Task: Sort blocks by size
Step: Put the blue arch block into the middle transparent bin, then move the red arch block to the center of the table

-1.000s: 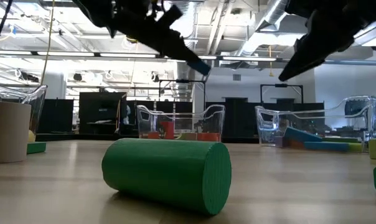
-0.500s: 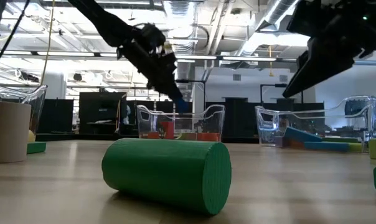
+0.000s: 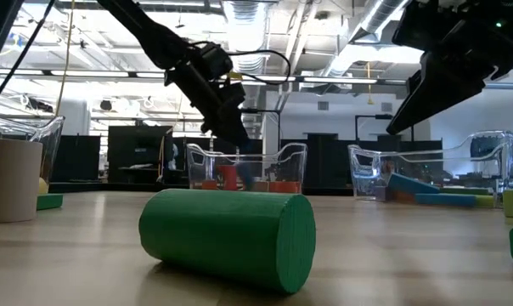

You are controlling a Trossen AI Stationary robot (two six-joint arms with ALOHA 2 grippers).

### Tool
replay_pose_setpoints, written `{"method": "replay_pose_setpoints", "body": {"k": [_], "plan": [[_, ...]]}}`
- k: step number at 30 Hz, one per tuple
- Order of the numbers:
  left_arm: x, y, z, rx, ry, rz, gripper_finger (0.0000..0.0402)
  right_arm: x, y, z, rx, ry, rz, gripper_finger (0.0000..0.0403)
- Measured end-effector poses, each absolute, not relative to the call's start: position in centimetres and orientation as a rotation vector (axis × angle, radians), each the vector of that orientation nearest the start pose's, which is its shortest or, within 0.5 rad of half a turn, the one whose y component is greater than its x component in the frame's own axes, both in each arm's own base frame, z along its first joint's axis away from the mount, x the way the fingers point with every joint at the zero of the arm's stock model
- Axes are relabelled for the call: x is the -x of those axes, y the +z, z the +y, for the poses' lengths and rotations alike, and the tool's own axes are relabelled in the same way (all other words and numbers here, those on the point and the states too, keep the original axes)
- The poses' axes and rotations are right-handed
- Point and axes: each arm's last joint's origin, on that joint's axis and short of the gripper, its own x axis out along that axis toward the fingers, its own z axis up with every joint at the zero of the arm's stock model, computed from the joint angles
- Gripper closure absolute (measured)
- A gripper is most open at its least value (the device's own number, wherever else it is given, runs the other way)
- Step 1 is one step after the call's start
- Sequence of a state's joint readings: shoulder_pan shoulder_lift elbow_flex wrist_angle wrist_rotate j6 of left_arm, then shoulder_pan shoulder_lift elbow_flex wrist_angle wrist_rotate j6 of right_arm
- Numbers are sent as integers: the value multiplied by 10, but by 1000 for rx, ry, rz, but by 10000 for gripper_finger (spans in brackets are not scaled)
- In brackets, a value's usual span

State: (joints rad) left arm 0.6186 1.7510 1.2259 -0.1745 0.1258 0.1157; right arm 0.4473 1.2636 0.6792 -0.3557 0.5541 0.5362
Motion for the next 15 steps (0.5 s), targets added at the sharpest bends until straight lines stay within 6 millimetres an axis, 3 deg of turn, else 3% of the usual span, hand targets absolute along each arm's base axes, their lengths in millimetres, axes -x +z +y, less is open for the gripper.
{"method": "replay_pose_setpoints", "body": {"k": [8,15], "plan": [[-317,231,215,146,423,675,183,-215,195,89,-80,-314,761,138],[-329,239,195,90,329,663,182,-207,193,87,-111,-351,819,138]]}}
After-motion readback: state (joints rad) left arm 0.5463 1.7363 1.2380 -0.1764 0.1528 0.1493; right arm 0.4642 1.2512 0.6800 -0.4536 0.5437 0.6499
